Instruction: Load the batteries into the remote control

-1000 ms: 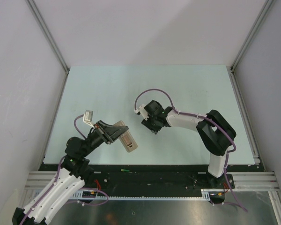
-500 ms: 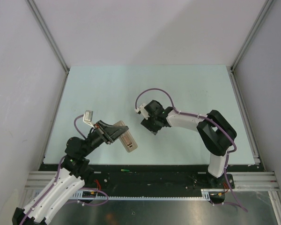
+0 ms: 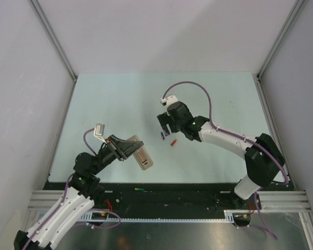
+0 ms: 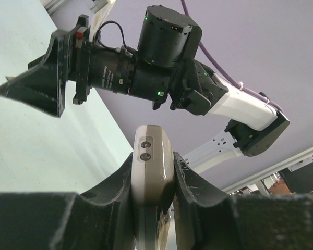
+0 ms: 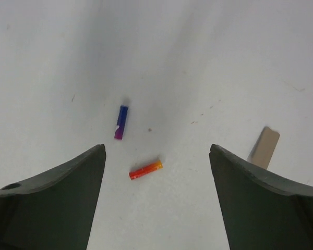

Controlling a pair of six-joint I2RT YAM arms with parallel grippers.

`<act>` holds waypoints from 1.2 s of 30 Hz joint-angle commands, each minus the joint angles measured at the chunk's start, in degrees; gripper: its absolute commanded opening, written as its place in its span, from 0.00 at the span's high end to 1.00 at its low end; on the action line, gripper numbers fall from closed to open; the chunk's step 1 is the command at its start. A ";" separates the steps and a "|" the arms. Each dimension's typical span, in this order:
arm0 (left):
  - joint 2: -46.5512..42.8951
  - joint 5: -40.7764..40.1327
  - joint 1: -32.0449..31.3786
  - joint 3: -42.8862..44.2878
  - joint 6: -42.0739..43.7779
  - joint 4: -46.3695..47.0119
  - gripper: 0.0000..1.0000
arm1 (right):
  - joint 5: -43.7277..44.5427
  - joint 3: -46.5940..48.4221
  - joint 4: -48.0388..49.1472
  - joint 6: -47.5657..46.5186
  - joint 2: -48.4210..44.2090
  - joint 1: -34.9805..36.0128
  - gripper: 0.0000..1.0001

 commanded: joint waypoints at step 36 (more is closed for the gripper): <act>-2.02 0.21 -0.81 -1.44 -1.37 1.46 1.00 | 9.42 -0.01 -15.65 74.19 13.53 3.18 0.56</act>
